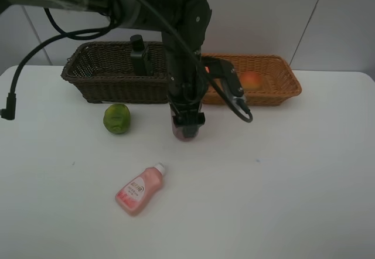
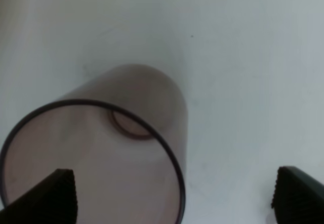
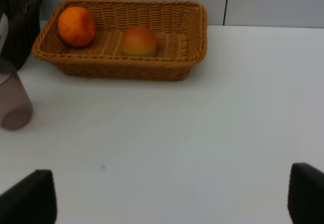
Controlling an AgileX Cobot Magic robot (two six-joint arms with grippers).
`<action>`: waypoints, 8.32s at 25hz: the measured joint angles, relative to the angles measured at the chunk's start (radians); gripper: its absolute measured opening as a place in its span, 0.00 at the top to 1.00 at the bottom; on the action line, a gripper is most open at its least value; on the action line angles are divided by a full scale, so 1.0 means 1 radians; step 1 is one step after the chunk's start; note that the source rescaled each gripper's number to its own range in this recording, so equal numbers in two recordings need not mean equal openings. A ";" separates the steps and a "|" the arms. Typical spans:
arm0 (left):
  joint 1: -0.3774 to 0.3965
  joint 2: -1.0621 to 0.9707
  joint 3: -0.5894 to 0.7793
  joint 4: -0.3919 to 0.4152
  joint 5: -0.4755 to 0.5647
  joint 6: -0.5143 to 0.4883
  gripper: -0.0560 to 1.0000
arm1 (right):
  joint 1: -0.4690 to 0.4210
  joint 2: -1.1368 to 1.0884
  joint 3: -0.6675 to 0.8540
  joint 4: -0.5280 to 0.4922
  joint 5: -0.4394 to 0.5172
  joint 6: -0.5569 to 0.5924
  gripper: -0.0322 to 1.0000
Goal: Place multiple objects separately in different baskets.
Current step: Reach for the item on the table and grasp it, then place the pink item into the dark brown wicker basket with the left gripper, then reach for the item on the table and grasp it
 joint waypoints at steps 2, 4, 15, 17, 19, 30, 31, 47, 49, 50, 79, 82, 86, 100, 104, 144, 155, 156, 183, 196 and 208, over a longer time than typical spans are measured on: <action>-0.005 0.005 0.000 0.000 -0.003 0.013 0.00 | 0.000 0.000 0.000 0.000 0.000 0.000 0.03; -0.008 0.013 0.000 0.000 -0.012 0.017 0.00 | 0.000 0.000 0.000 0.000 0.000 0.000 0.03; -0.029 0.080 0.000 -0.001 -0.047 0.035 0.00 | 0.000 0.000 0.000 0.000 0.000 0.000 0.03; -0.029 0.082 0.001 0.000 -0.057 0.035 0.00 | 0.000 0.000 0.000 0.000 0.000 0.000 0.03; -0.029 0.082 0.001 0.000 -0.066 0.026 0.03 | 0.000 0.000 0.000 0.000 0.000 0.000 0.03; -0.029 0.089 0.001 0.000 -0.090 0.009 0.82 | 0.000 0.000 0.000 0.000 0.000 0.000 0.03; -0.029 0.089 0.001 0.005 -0.093 0.009 0.86 | 0.000 0.000 0.000 0.000 0.000 0.000 0.03; -0.029 0.087 0.001 0.002 -0.093 0.009 0.86 | 0.000 0.000 0.000 0.000 0.000 0.000 0.03; -0.029 0.087 0.001 0.002 -0.093 0.009 0.86 | 0.000 0.000 0.000 0.000 0.000 0.000 0.03; -0.029 0.087 0.001 0.002 -0.093 0.009 0.86 | 0.000 0.000 0.000 0.000 0.000 0.000 0.03; 0.211 -0.249 -0.012 0.048 0.168 -0.693 0.86 | 0.000 0.000 0.000 0.000 0.000 0.000 0.03; 0.274 -0.285 -0.012 0.050 0.168 -0.707 0.86 | 0.000 0.000 0.000 0.000 0.000 0.000 0.03; 0.369 -0.306 -0.012 0.051 0.167 -0.714 0.86 | 0.000 0.000 0.000 0.000 0.000 0.000 0.03; 0.540 -0.249 0.083 0.051 -0.192 -0.741 0.86 | 0.000 0.000 0.000 0.000 0.000 0.000 0.03; 0.542 -0.181 0.093 0.051 -0.316 -0.741 0.86 | 0.000 0.000 0.000 0.000 0.000 0.000 0.03; 0.552 -0.055 0.096 0.000 -0.498 -0.754 0.06 | 0.000 0.000 0.000 0.000 0.000 0.000 0.03; 0.505 -0.205 0.110 0.003 -0.251 -0.766 0.06 | 0.000 0.000 0.000 0.000 0.000 0.000 0.03; 0.492 -0.225 0.125 0.006 -0.237 -0.767 0.06 | 0.000 0.000 0.000 0.000 0.000 0.000 0.03; -0.004 -0.605 0.542 -0.029 -0.097 -0.769 0.06 | 0.000 0.000 0.000 0.000 0.000 0.000 0.03; -0.030 -0.422 0.542 -0.034 -0.097 -0.646 0.06 | 0.000 0.000 0.000 0.000 0.000 0.000 0.03; -0.030 -0.384 0.542 -0.107 -0.107 -0.733 0.06 | 0.000 0.000 0.000 0.000 0.000 0.000 0.03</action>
